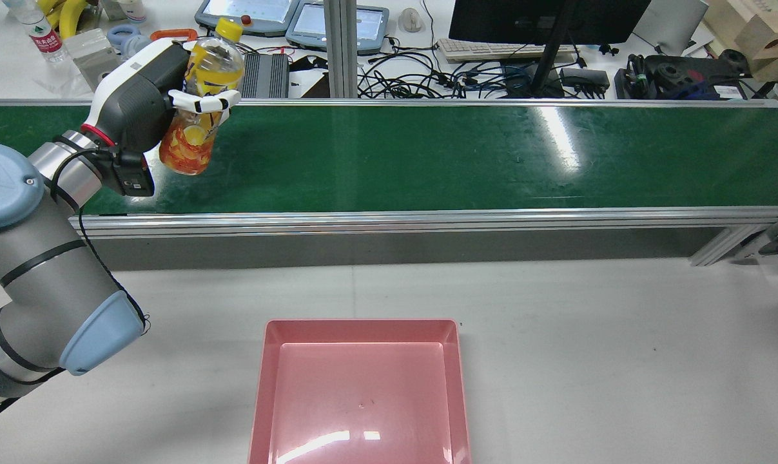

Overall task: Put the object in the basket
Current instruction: 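Close the left hand around the orange bottle and lift it, then carry the held bottle with the left hand over the pink tray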

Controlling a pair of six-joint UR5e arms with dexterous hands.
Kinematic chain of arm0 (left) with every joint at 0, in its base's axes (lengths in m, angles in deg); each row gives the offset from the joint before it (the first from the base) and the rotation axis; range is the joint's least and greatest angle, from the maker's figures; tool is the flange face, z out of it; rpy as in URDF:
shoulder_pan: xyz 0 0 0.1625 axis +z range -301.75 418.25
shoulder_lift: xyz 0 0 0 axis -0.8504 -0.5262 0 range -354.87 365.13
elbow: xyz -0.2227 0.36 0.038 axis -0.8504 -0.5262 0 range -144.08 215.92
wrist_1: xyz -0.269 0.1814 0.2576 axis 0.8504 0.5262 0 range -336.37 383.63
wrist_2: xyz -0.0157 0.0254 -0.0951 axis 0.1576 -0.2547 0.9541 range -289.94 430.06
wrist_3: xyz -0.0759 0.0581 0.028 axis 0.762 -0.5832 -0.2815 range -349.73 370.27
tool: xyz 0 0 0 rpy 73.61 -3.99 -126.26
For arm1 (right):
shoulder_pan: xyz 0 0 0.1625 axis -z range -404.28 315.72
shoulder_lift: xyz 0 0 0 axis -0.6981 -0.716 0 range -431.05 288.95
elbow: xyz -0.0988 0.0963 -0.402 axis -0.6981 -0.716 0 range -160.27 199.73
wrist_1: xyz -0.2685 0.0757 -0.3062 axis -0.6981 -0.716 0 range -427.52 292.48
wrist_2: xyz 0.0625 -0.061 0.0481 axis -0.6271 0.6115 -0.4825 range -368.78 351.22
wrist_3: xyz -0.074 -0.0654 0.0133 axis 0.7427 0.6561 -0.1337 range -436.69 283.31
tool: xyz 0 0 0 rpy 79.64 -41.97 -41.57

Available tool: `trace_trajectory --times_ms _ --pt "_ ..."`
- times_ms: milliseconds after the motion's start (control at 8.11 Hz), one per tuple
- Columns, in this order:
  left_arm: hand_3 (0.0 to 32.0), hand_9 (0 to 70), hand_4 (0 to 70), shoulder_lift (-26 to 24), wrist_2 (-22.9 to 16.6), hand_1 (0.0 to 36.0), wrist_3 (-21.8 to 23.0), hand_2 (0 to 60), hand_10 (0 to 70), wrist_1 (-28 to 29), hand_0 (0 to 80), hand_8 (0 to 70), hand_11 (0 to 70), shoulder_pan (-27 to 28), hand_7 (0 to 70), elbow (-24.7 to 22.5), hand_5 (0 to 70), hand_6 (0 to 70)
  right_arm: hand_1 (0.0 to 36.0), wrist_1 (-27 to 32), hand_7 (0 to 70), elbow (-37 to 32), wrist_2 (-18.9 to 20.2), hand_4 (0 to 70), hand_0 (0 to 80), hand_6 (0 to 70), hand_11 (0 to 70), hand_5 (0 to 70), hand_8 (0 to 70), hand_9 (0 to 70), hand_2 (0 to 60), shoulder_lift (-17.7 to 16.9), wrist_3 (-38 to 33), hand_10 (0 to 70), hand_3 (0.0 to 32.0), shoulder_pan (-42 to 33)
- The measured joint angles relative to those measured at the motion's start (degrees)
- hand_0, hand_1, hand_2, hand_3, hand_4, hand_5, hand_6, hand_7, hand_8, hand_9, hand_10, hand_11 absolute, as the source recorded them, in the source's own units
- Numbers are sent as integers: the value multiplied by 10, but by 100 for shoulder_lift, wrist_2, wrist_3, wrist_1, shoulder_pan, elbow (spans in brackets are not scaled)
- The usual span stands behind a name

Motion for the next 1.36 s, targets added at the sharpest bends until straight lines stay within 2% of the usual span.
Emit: trace_trajectory --times_ms 123,493,740,863,986,1110,1233,1356 --pt "0 700 395 -27 -150 221 -55 600 595 -69 421 567 700 220 700 -102 651 550 0 0 0 0 0 0 0 0 0 0 0 0 0 -1 0 0 0 0" --pt "0 700 385 -120 -530 211 -185 600 574 -359 411 546 700 713 699 -496 607 534 0 0 0 0 0 0 0 0 0 0 0 0 0 -1 0 0 0 0" --pt "0 689 373 -193 -575 205 -496 600 530 -840 420 510 700 1266 652 -874 568 501 0 0 0 0 0 0 0 0 0 0 0 0 0 -1 0 0 0 0" --pt "0 561 352 -256 -580 184 -606 600 454 -1013 433 421 644 1468 537 -954 497 422 0 0 0 0 0 0 0 0 0 0 0 0 0 -1 0 0 0 0" --pt "0 356 274 -324 -585 135 -717 454 311 -1199 433 250 452 1622 316 -993 296 203 0 0 0 0 0 0 0 0 0 0 0 0 0 -1 0 0 0 0" --pt "0 181 183 -365 -589 86 -787 163 268 -1336 436 121 396 1710 154 -1007 206 84 0 0 0 0 0 0 0 0 0 0 0 0 0 -1 0 0 0 0" --pt "0 104 109 -377 -594 70 -816 14 195 -1397 447 69 292 1752 68 -1015 141 26 0 0 0 0 0 0 0 0 0 0 0 0 0 -1 0 0 0 0" --pt "0 55 70 -379 -600 75 -831 0 116 -1421 461 31 180 1777 34 -1019 80 0 0 0 0 0 0 0 0 0 0 0 0 0 0 -1 0 0 0 0"
